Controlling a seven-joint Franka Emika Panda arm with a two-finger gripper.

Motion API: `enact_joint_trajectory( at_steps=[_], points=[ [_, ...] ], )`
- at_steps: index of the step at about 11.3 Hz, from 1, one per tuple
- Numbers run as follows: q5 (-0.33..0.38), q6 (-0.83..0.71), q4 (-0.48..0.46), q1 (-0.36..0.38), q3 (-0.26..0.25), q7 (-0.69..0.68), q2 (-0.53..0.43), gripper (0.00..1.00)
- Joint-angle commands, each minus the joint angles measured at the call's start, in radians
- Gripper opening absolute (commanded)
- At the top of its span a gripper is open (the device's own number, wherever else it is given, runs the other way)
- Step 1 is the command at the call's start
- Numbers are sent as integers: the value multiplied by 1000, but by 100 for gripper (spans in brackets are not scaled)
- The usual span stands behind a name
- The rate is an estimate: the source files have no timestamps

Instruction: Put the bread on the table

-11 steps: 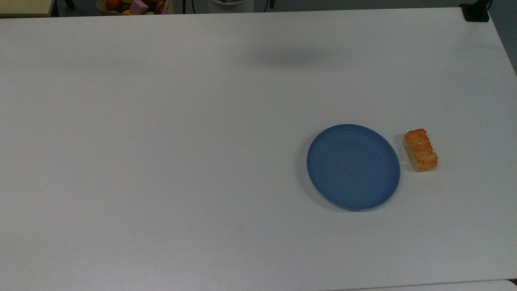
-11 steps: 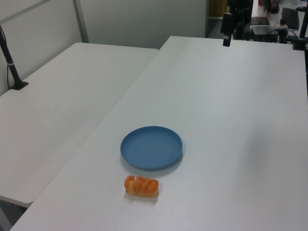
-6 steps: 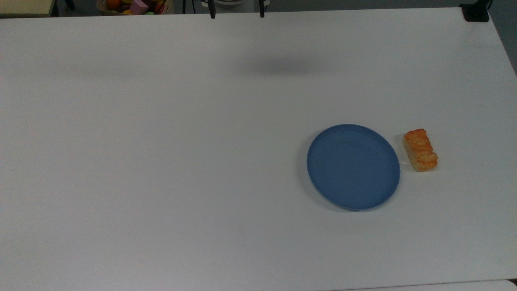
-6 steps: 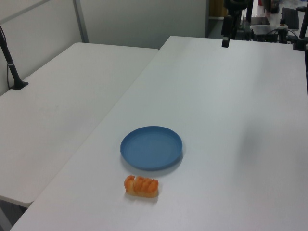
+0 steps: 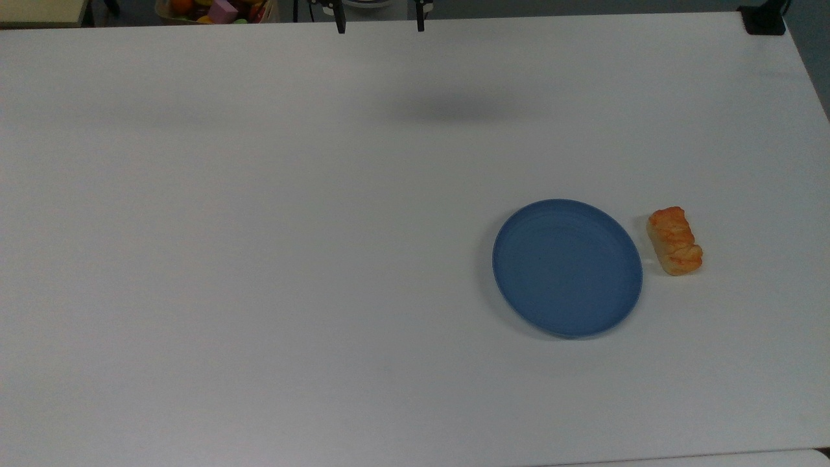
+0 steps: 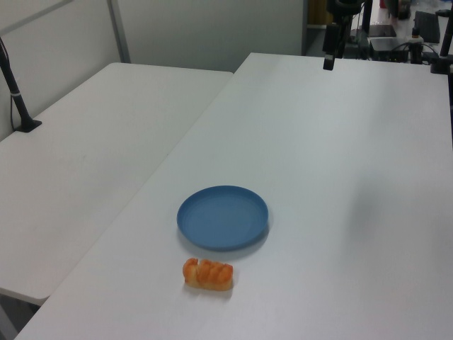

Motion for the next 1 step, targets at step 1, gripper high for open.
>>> enact_joint_trajectory(
  at_steps=[1],
  points=[
    [9,10,3,26,-24,-24,2,100]
  ],
)
